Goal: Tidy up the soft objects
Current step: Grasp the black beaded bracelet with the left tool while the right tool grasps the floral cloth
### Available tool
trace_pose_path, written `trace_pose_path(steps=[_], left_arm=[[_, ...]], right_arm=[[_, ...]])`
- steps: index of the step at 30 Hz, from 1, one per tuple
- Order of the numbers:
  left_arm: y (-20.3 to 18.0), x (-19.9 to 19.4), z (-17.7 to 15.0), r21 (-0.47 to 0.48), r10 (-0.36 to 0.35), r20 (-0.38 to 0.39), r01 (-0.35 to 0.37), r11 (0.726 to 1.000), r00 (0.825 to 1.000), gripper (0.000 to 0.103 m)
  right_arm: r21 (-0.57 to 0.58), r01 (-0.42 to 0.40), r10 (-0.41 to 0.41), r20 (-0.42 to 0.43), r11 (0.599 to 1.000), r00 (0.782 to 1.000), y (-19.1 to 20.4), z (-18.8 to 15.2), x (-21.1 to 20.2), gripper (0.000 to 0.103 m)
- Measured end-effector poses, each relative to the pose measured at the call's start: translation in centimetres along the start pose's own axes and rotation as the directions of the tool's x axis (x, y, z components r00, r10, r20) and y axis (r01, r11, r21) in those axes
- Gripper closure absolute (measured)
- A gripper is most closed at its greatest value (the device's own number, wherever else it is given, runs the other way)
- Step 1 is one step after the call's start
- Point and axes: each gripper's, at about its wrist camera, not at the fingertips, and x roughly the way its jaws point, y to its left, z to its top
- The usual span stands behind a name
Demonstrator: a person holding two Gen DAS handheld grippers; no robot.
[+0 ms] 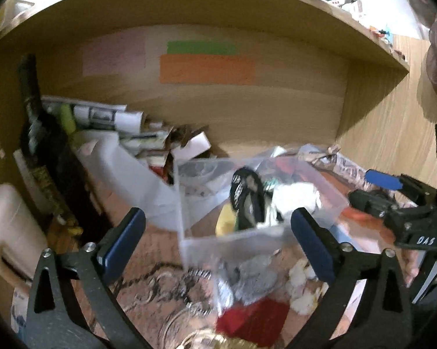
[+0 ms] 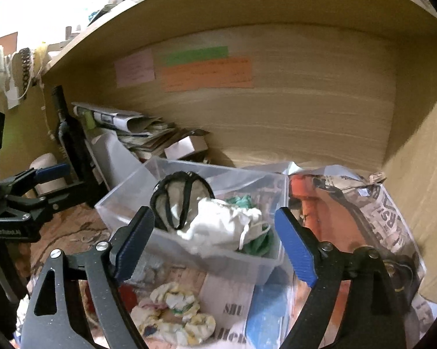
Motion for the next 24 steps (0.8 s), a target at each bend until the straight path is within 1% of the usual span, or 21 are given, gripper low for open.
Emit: trace_pose_path(steps=[3, 5, 9, 14, 15, 16, 18, 22, 24], left_arm=[[0.9, 0.1, -1.4, -0.004, 0.030, -0.035, -0.030, 1.000, 0.999, 0.001], [1.6, 0.7, -2.4, -0.013, 0.042, -0.078, -0.044, 0.999, 0.996, 0.001], [2.9, 1.9, -4.2, -0.040, 0.064, -0.144, -0.071, 0.997, 0.987, 0.001], [4.1, 2.8, -5.6, -0.061, 0.077, -0.192, -0.091, 0.994, 0.978, 0.002], [4.2, 2.9, -5.9, -0.066, 0.078, -0.201, -0.092, 0.994, 0.977, 0.003], [4.3, 3.1, -6.2, -0.069, 0.075, -0.210, -0.092, 0.993, 0.975, 0.005], [4.4, 3.5, -6.8, -0.068, 0.058, -0.237, -0.076, 0.995, 0.970, 0.019], [4.0, 4.7, -7.5, -0.062, 0.028, -0.290, -0.048, 0.997, 0.957, 0.032], [3.9, 5.3, -7.8, -0.062, 0.009, -0.314, -0.030, 0.998, 0.949, 0.044]], right_arm=[[-0.004, -0.004, 0.004, -0.014, 1.000, 1.000, 0.3, -0.9, -0.4, 0.017], [-0.001, -0.010, 0.010, -0.032, 1.000, 0.999, 0.4, -1.7, -0.5, 0.017], [0.010, -0.027, 0.028, -0.094, 1.000, 0.995, 0.6, -3.7, 0.2, 0.017], [0.025, -0.037, 0.041, -0.177, 0.999, 0.983, 0.7, -5.9, 1.3, 0.017], [0.034, -0.042, 0.048, -0.198, 0.999, 0.979, 0.6, -6.4, 1.6, 0.017], [0.041, -0.047, 0.055, -0.211, 0.998, 0.976, 0.6, -6.7, 1.7, 0.017], [0.054, -0.059, 0.071, -0.237, 0.997, 0.969, 0.6, -7.3, 2.1, 0.017], [0.062, -0.083, 0.097, -0.279, 0.995, 0.955, 0.9, -8.1, 2.7, 0.017], [0.054, -0.094, 0.106, -0.302, 0.994, 0.947, 1.2, -8.4, 3.1, 0.017]])
